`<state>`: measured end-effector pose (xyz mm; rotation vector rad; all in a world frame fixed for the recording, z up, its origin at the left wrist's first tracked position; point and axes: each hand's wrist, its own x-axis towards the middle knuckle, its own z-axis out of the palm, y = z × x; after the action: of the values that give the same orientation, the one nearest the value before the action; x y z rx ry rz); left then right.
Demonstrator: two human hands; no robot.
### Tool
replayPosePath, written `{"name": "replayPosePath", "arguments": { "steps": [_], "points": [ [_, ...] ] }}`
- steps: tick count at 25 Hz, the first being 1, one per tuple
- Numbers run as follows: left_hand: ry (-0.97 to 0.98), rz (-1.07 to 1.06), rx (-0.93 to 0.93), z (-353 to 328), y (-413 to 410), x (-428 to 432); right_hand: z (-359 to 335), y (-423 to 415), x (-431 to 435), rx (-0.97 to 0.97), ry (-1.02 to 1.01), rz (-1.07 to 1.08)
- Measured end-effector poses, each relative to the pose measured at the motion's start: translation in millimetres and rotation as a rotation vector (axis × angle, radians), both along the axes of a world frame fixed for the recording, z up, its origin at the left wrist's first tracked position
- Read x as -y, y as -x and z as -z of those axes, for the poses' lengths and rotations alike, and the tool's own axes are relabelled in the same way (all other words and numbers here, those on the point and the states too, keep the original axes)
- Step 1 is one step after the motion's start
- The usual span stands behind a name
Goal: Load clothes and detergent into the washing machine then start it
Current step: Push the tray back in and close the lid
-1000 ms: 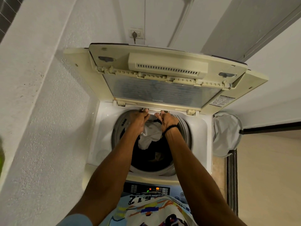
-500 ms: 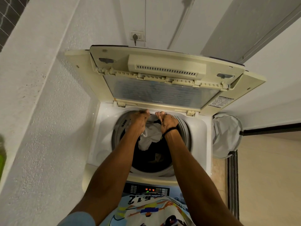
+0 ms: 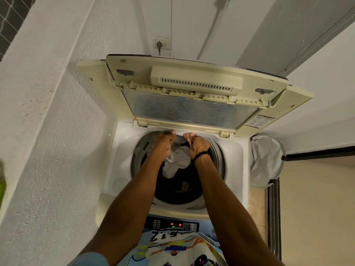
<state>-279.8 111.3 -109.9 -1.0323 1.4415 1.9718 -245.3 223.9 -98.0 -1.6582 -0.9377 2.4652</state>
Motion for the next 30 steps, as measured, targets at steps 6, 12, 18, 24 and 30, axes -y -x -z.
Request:
{"name": "replayPosePath", "arguments": {
  "steps": [6,12,18,24,30],
  "points": [
    [-0.104,0.037,0.004,-6.0,-6.2,5.1,3.0,-7.2,-4.0,0.091,-0.088,-0.135],
    [0.046,0.095,-0.05,-37.4,-25.3,9.8,-3.8,-23.5,2.2,0.147,-0.404,-0.464],
    [0.637,0.25,-0.88,-177.4,-48.4,28.1,-148.0,-43.1,3.0,-0.281,-1.329,-0.858],
    [1.275,0.529,-1.319,-309.3,24.2,15.0,-288.6,18.2,-37.1,-0.365,-1.999,-0.62],
    [1.538,0.907,-1.155,-284.7,9.5,23.1,-272.8,-0.3,-44.8,-0.188,-2.114,-1.024]
  ]
}}
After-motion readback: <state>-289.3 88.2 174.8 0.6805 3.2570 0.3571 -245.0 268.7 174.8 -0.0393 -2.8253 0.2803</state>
